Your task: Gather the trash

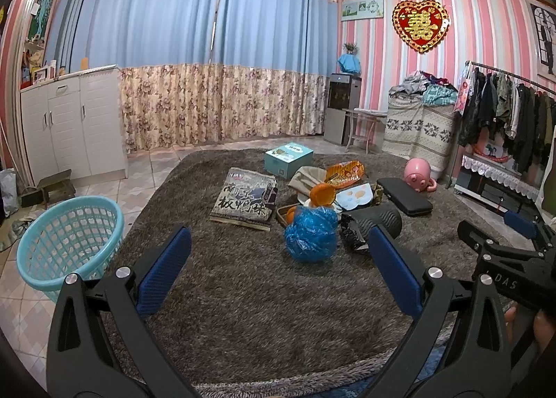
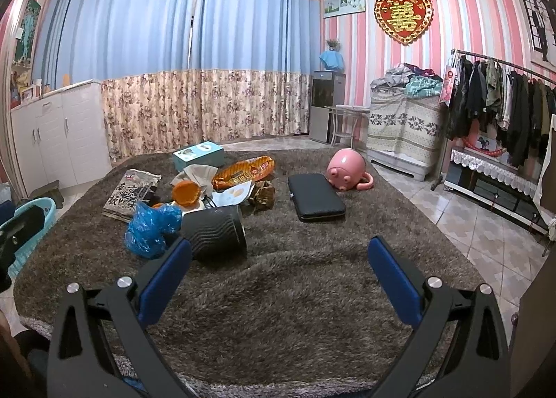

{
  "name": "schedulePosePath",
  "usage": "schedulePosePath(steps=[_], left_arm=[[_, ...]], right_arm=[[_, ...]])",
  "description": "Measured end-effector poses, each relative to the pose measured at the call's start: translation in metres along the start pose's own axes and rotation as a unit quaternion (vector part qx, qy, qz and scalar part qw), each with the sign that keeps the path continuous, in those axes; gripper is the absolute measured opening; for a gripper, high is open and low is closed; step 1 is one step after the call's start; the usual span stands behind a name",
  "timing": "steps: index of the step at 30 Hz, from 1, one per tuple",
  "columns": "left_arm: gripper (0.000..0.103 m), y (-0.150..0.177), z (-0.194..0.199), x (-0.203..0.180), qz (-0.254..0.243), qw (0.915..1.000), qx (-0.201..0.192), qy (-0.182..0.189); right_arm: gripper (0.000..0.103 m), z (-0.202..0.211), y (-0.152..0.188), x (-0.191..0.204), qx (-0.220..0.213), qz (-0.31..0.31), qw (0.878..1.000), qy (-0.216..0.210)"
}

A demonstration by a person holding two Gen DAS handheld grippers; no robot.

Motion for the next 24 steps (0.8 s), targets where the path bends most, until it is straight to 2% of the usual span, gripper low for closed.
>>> schedulePosePath(steps=[5,11,15,19,24], left_arm=[[0.099,-0.001,-0.019,0.003,0.011,0.9995,0.029,0.003],[0.099,-0.01,-0.037,0.003,-0.006,0.9993,0.036,-0.001],[0.099,-0.023,-0.061,0.008,-0.024,0.9988,0.044,-0.004],[0.099,-0.034,-0.088,0.015,-0.012,0.9984,0.054,0.002],[0.099,-0.03,-0.107,0.028,-0.007,0.9983,0.057,-0.01]], right_arm=[[0.099,-0.008,-0.008,-0.002,0.001,0.007,1.0,-0.003],[0.099,-0.022,-0.015,0.011,-0.003,0.035,0.999,-0.016],[0.099,-0.027,-0.022,0.025,-0.034,0.04,0.998,-0.041],[0.099,-0.047,-0.015,0.038,0.003,0.065,0.997,-0.048],[0.099,-0.063,-0.012,0.042,0.01,0.057,0.996,-0.064]])
Point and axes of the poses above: each gripper's, at about its wrist camera, not at the fingertips, and z roughly against the way its jaws point, x to its left, y to its underside, the point moved 10 cm from there along -z, roughly the way its jaws point, and after that the axes turned 14 degrees about z, right-handed, at the moved point
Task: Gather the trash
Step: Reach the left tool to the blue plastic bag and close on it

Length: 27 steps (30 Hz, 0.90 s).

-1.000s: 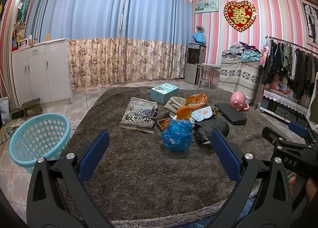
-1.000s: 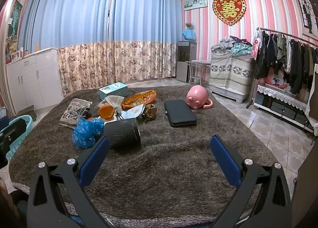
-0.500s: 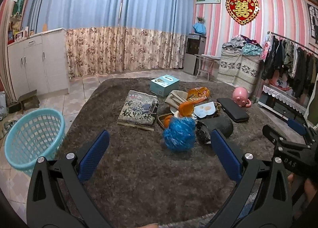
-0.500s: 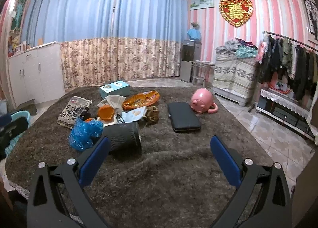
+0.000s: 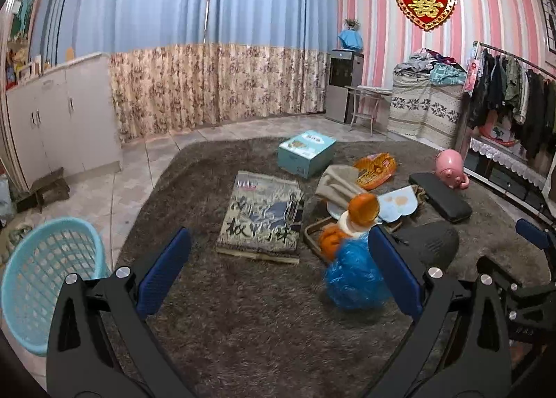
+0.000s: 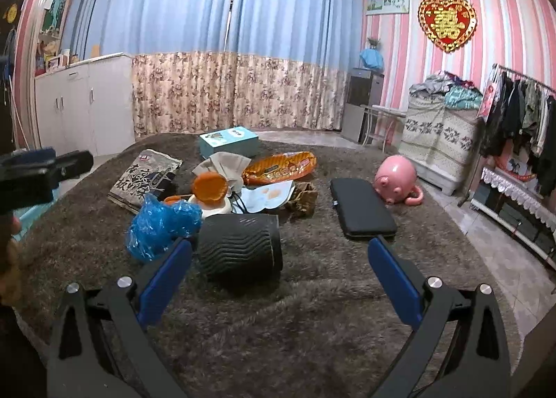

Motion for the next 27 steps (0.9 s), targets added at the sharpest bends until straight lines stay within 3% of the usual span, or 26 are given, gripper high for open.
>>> schedulePosePath(steps=[4,13,18,21,23,27], left_arm=[[0.099,0.0,-0.007,0.011,-0.006,0.9997,-0.002,-0.026],[0.099,0.004,-0.016,0.03,0.017,0.9995,0.016,-0.021],[0.099,0.006,-0.02,0.032,0.029,0.9991,0.022,-0.019],[0.099,0.009,-0.023,0.029,0.027,0.9991,0.028,-0.014],[0.099,0.011,-0.025,0.024,0.021,0.9992,0.032,-0.013],[0.099,0.016,-0.027,0.012,0.01,0.9992,0.038,-0.008]], right_arm=[[0.099,-0.023,0.01,0.016,0.03,0.014,0.999,-0.022],[0.099,-0.054,0.017,0.027,0.063,0.03,0.997,-0.025],[0.099,-0.066,0.016,0.032,0.072,0.027,0.996,-0.053],[0.093,-0.067,0.012,0.036,0.063,0.038,0.996,-0.058],[0.074,-0.069,0.009,0.04,0.062,0.048,0.995,-0.06],[0.074,-0.068,0.01,0.039,0.058,0.042,0.995,-0.075]])
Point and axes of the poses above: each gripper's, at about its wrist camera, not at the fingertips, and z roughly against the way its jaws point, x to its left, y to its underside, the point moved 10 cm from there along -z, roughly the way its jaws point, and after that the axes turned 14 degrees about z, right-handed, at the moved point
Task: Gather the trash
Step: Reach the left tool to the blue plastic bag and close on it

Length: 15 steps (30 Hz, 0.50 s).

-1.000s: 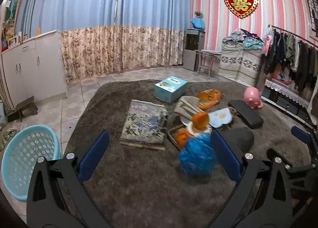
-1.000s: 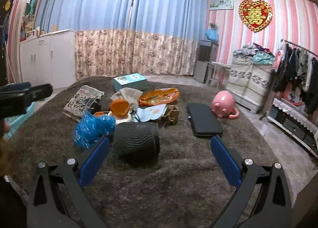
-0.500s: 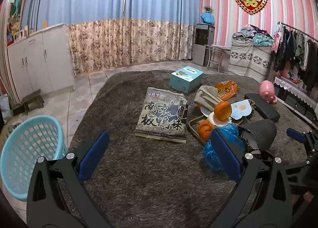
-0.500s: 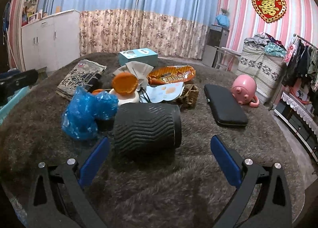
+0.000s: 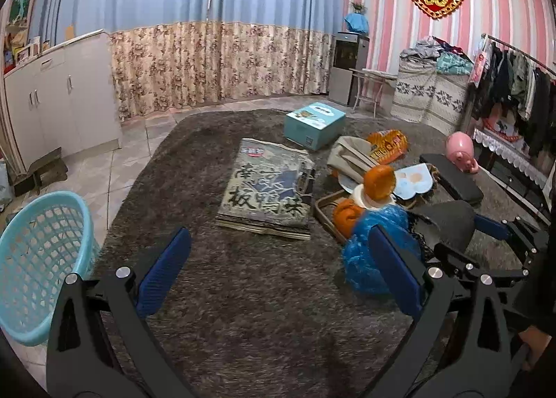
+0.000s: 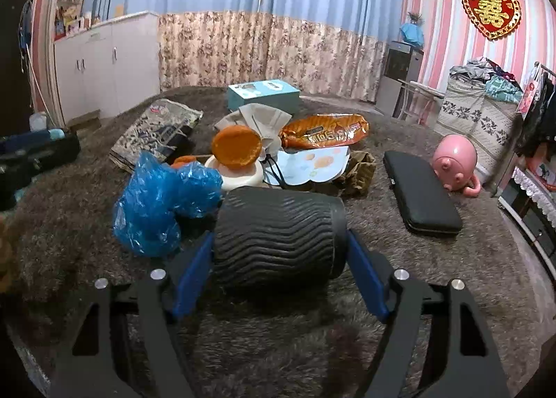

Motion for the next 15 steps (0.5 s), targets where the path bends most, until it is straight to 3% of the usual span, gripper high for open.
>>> schedulePosePath(steps=[2,7,12,15], left_arm=[[0.099,0.003,-0.001,-0.007,-0.008,1.0,0.001,0.003],[0.099,0.011,-0.006,-0.03,-0.037,0.9992,0.01,0.008],[0.099,0.024,-0.016,-0.055,-0.036,0.9975,0.048,0.039],[0.098,0.032,-0.026,-0.066,-0.045,0.9962,0.062,0.04]], right_arm=[[0.074,0.007,-0.001,-0.006,-0.014,-0.011,1.0,-0.003],[0.074,0.031,-0.003,-0.037,-0.039,-0.005,0.998,0.056],[0.074,0.041,0.006,-0.065,-0.039,-0.027,0.996,0.077],[0.074,0.04,0.011,-0.073,-0.034,-0.036,0.995,0.082]])
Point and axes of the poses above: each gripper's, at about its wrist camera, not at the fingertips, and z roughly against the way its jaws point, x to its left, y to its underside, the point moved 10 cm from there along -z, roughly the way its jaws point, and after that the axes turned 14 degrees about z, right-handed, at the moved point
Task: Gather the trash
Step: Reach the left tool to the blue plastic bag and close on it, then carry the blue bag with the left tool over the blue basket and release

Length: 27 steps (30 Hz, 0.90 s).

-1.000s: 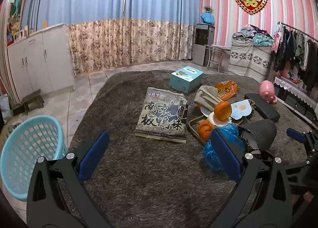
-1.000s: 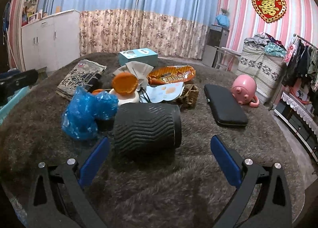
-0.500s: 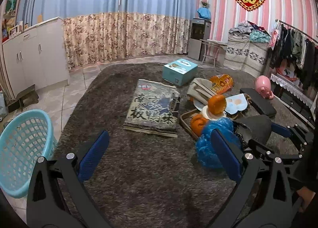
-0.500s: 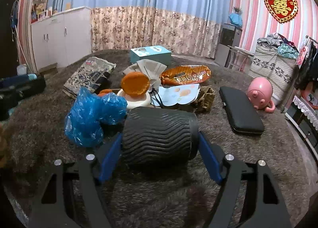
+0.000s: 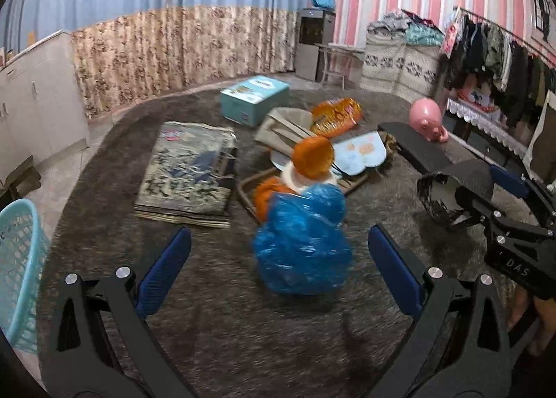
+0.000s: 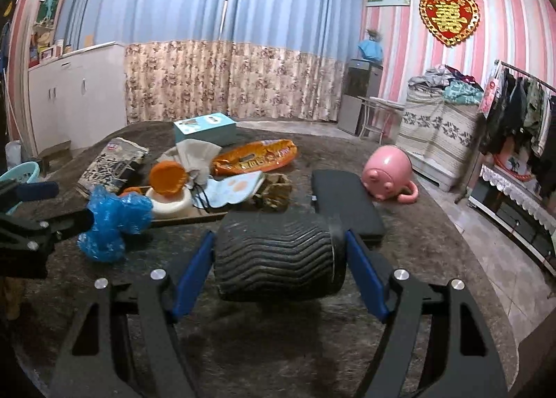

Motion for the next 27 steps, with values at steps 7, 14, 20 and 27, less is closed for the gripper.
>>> schedulePosePath(steps=[7,14,20,27], left_arm=[[0.069,0.012,-0.02,-0.007,0.001,0.9994,0.034,0.0],[0.035,0.018,-0.026,-0.003,0.014,0.9982,0.057,0.013],[0.032,0.001,-0.006,0.02,0.049,0.9985,0.023,0.002],[0.031,-0.016,0.028,0.055,0.065,0.9971,-0.018,-0.035]], right_arm=[[0.074,-0.002,0.001,0.002,-0.001,-0.003,1.0,-0.001],[0.074,-0.001,0.005,0.003,0.004,-0.009,1.0,-0.002],[0.074,0.005,-0.005,0.004,-0.003,-0.016,1.0,-0.002],[0.074,0.019,-0.044,0.03,-0.036,-0.001,0.999,-0.024]])
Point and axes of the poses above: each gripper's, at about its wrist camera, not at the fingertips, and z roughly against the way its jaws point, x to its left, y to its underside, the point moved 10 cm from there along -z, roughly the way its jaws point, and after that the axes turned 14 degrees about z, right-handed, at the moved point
